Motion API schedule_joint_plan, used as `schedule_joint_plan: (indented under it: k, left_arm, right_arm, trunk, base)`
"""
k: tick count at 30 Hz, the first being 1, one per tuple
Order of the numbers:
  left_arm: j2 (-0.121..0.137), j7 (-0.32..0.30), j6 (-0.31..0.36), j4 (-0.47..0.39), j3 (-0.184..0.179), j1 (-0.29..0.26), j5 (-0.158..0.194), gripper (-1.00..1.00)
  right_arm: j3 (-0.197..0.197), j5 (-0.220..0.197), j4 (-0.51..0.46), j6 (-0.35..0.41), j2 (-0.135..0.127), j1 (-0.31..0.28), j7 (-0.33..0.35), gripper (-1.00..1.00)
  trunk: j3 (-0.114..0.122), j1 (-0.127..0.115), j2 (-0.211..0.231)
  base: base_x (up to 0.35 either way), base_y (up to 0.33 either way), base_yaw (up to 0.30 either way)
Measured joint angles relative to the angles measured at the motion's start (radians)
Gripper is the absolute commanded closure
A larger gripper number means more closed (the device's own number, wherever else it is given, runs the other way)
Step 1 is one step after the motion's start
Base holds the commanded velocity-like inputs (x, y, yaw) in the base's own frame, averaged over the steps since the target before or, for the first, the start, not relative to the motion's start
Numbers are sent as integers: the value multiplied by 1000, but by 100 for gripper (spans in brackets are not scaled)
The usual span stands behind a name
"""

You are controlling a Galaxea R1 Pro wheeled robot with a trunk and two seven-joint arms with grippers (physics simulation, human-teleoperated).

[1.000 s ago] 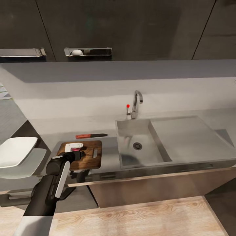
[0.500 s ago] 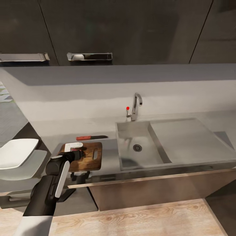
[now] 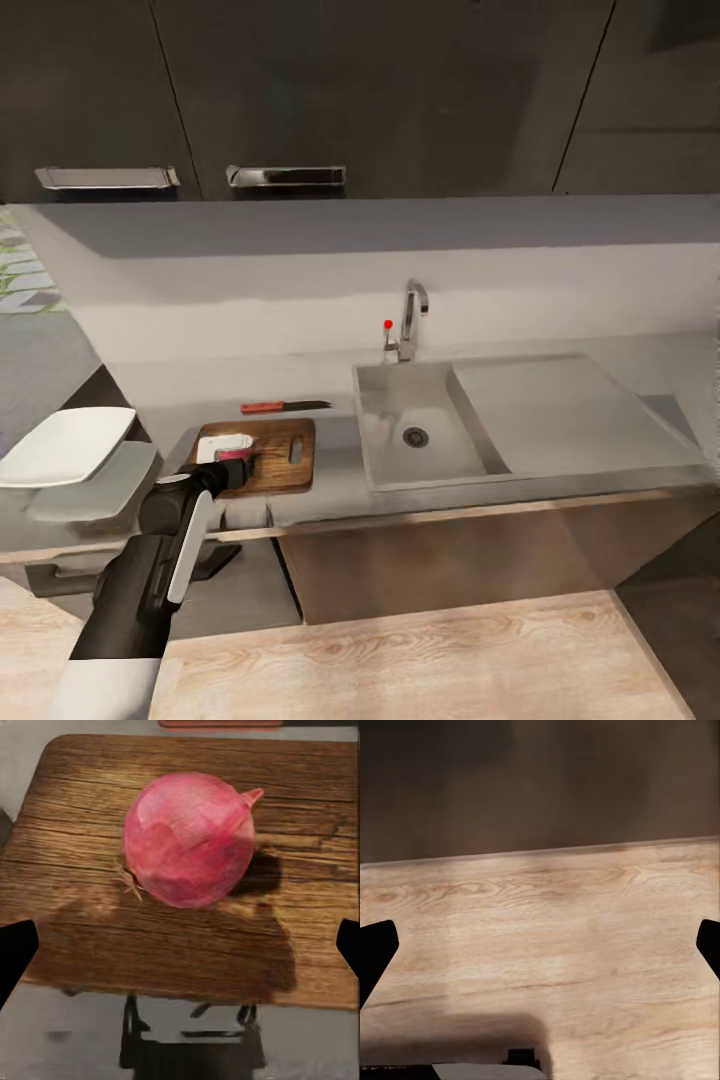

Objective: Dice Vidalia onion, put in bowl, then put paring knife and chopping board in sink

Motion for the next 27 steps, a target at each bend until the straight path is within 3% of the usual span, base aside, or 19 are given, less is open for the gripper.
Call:
schedule_joint_plan:
  k: [14,24,27]
  left_arm:
    - [0,0,-1,-6,-3,0,0,-100]
    - [0,-11,-18,-65,-4,133,1,-100]
    - [0,-50,-95,-67,-4,195,2,-100]
  right_arm:
    - [0,1,0,0,0,0,2,-100]
    - [0,1,1,0,0,0,3,-100]
    - [0,1,2,0,0,0,3,-100]
  trunk:
    - [0,0,0]
    - [0,-1,0]
    - [0,-1,0]
  base:
    - [-337,0,0]
    - [-64,0,0]
    - [-3,0,0]
